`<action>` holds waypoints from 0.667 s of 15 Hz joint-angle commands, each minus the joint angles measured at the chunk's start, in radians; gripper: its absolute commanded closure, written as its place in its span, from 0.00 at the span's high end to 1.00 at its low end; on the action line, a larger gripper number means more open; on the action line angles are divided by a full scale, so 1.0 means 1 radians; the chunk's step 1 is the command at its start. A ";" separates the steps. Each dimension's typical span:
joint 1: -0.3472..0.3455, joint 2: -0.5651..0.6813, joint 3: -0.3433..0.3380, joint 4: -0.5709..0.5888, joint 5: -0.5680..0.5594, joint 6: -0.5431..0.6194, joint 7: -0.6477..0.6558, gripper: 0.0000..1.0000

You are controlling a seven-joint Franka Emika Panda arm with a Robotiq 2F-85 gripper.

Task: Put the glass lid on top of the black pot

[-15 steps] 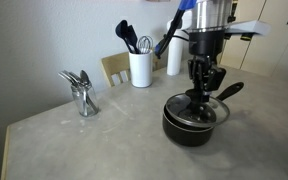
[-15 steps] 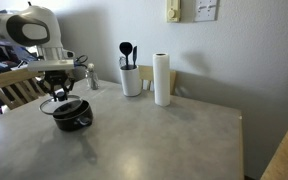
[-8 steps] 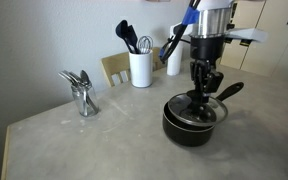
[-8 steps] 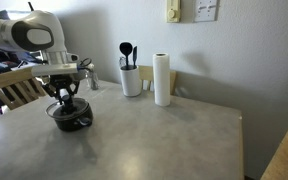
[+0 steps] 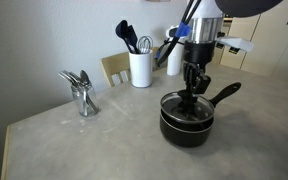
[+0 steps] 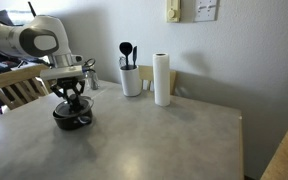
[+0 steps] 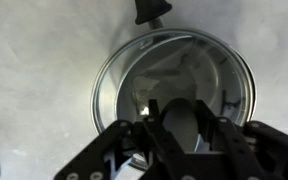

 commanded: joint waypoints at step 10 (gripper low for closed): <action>0.023 -0.015 0.012 0.005 -0.112 -0.064 0.208 0.14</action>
